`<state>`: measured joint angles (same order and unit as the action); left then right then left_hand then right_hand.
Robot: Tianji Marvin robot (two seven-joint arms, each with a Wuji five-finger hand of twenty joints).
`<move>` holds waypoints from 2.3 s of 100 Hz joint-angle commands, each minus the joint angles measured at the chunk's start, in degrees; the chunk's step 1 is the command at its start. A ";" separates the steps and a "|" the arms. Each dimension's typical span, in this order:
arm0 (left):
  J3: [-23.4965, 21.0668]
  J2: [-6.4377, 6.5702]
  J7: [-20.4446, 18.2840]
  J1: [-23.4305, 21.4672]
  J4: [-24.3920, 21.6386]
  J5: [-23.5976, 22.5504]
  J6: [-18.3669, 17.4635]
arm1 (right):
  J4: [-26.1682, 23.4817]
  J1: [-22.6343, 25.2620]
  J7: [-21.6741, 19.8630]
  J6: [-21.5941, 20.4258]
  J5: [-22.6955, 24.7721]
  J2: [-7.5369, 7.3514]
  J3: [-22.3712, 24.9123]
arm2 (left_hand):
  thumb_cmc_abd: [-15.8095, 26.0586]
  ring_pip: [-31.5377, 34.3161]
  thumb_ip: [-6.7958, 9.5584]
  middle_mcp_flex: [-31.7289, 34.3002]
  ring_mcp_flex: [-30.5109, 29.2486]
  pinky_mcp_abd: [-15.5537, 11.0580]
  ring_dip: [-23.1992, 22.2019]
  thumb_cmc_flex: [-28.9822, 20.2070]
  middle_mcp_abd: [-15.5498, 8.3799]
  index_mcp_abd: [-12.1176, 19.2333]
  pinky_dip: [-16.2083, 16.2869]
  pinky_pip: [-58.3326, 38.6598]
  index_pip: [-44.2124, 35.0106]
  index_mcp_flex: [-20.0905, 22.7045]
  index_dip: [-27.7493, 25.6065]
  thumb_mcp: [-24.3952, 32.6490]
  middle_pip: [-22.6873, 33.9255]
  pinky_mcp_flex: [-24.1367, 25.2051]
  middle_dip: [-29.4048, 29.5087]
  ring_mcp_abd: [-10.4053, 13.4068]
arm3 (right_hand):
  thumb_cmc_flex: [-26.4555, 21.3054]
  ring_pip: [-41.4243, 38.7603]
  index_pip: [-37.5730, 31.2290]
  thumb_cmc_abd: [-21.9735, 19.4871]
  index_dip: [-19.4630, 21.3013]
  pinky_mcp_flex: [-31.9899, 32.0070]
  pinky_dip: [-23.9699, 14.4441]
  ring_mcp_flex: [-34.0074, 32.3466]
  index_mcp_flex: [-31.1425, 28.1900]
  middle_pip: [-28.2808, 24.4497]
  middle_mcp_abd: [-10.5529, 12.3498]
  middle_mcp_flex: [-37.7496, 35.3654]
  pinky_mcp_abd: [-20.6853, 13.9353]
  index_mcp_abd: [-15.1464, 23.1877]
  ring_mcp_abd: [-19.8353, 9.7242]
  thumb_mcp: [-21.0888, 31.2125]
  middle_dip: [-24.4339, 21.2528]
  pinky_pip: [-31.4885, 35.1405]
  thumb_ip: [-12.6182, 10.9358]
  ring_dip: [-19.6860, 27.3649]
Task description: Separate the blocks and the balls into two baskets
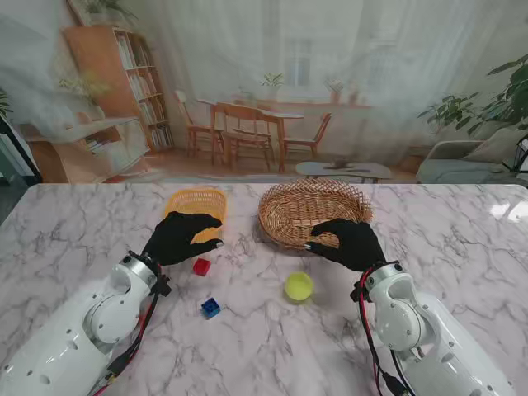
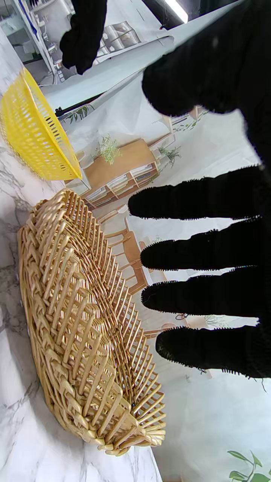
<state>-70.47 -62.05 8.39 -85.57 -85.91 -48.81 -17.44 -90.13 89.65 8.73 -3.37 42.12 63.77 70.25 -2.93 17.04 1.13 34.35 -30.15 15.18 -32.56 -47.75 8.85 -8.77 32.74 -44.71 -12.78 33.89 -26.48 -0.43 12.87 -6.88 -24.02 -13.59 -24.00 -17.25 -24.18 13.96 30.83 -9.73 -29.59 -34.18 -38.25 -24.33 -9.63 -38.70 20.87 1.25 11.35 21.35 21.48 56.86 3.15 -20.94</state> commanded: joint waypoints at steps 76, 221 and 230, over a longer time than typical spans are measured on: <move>-1.06 -0.08 0.71 -0.32 -0.03 -0.73 -1.57 | -1.20 1.22 0.79 0.84 1.30 0.06 0.30 | 2.82 -0.68 -1.02 0.62 1.24 1.26 -0.47 -0.51 -0.27 0.06 0.47 0.79 -0.07 0.01 -0.61 -0.97 -0.36 0.98 -0.41 -0.07 | -1.59 2.36 -0.31 -2.50 -0.79 1.03 0.49 -0.28 -1.12 -0.24 0.09 -0.07 0.89 -0.64 -0.02 -0.79 0.22 -0.78 -1.45 0.30; -11.62 3.35 -1.13 -1.71 14.52 -12.43 2.63 | -2.73 4.01 2.19 0.96 2.38 0.11 1.33 | -12.87 -0.32 -1.07 -7.62 1.33 -3.88 0.11 6.05 2.73 -6.35 -2.38 2.59 7.40 -9.66 5.00 -0.19 -4.43 -2.90 3.55 0.23 | -1.56 2.29 -0.41 -2.54 -0.75 0.97 0.47 -0.34 -1.15 -0.36 0.15 -0.06 0.85 -0.57 -0.07 -0.76 0.28 -0.71 -1.47 0.28; -10.63 3.44 -1.29 -0.70 15.43 -12.47 2.70 | -2.72 4.03 2.24 0.90 2.32 0.13 1.37 | -15.74 0.38 -1.18 -7.55 0.14 -4.60 -0.08 5.25 3.47 -7.30 -2.46 1.63 7.67 -9.87 5.57 -0.03 -4.34 -4.29 3.71 0.72 | -1.59 2.31 -0.42 -2.53 -0.74 0.99 0.47 -0.28 -1.18 -0.34 0.07 -0.02 0.84 -0.53 -0.11 -0.75 0.27 -0.71 -1.47 0.29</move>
<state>-81.63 -58.58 7.79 -87.09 -71.29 -61.11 -14.85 -93.03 93.62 11.01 -2.64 44.36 63.85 71.67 -16.42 16.55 1.13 29.05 -28.85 11.46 -32.56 -42.70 10.56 -13.82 31.30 -41.45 -6.57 25.98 -21.98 -0.40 9.41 -10.54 -20.93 -13.30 -24.00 -17.25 -24.18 13.96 30.83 -9.73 -29.59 -34.18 -38.25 -24.33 -9.63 -38.70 20.87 1.25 11.35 21.34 21.48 56.86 3.15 -20.94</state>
